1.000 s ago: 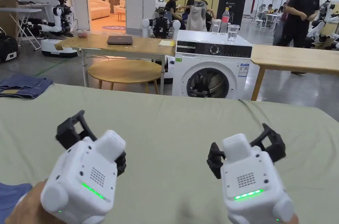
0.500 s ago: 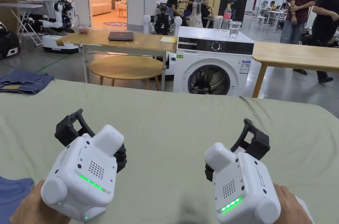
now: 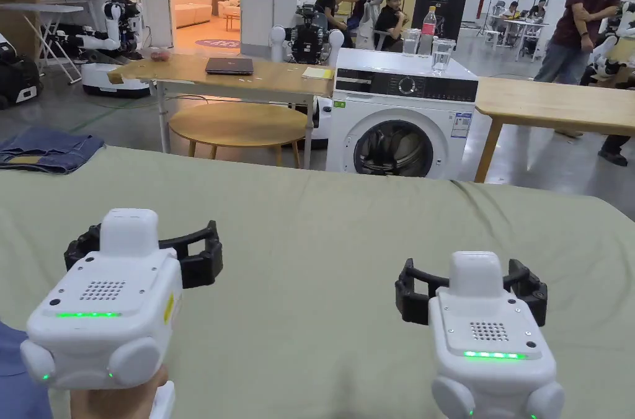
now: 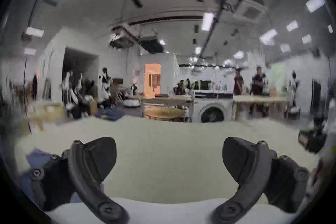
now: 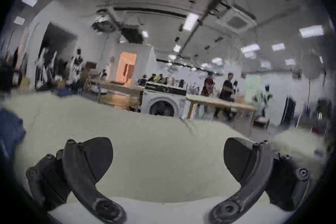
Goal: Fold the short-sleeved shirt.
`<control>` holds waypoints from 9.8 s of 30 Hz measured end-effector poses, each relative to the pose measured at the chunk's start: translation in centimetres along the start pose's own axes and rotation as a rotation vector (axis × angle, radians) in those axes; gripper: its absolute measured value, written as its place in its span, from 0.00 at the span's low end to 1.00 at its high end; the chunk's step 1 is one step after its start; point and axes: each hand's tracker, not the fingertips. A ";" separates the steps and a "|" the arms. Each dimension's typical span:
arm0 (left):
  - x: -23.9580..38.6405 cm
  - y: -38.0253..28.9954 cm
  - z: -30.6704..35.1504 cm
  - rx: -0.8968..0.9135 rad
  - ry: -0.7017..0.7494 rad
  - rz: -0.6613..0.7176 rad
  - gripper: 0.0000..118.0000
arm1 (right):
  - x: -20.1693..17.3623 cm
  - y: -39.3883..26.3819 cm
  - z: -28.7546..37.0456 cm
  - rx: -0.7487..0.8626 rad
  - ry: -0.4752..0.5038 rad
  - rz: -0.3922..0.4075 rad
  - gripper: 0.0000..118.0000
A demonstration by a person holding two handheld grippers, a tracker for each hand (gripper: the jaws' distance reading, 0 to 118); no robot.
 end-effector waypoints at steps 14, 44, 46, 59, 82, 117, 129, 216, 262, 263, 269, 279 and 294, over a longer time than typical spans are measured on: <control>1.2 -0.6 1.0 0.022 0.010 -0.136 0.00 | -0.8 0.0 0.6 0.002 -0.013 -0.092 0.00; -23.0 -3.1 4.0 -0.863 0.238 0.231 0.67 | -18.8 0.0 3.0 -0.081 0.478 0.060 0.00; -22.7 -4.0 3.4 -0.893 0.227 0.253 0.68 | -18.6 -0.4 2.7 -0.087 0.478 0.075 0.00; -17.3 -11.0 -0.8 -1.003 0.272 -0.022 0.55 | -16.5 -1.4 1.7 -0.129 0.443 0.091 0.00; -13.9 9.1 1.4 -0.428 0.079 0.149 0.00 | -7.9 1.8 1.9 -0.090 0.307 0.041 0.00; 26.4 -1.7 -1.9 -0.734 -0.880 0.002 0.39 | 15.6 1.3 6.3 -0.115 -0.160 -0.058 0.00; 14.0 0.9 2.4 -0.366 -0.430 -0.059 0.05 | 8.8 2.9 5.5 -0.058 0.033 -0.080 0.00; -9.1 9.8 -4.4 -0.541 -0.105 0.053 0.00 | 8.9 11.1 -10.1 -0.364 0.162 -0.005 0.00; -4.9 28.9 -15.3 -0.223 -0.063 -0.142 0.00 | 11.1 30.3 -9.8 0.017 -0.030 0.078 0.00; -5.0 27.8 -14.9 -0.234 -0.071 -0.135 0.00 | 11.1 29.0 -9.3 0.004 -0.039 0.081 0.00; -4.9 21.6 -10.3 -0.286 -0.096 -0.148 0.00 | 11.9 22.8 -5.7 -0.084 -0.030 0.123 0.00; -6.7 14.1 0.5 -0.351 -0.141 -0.126 0.00 | 13.0 14.4 2.9 -0.187 0.005 0.127 0.00; -9.4 -3.4 11.6 -0.621 -0.104 -0.069 0.00 | 13.1 -1.7 11.7 -0.496 0.084 0.158 0.00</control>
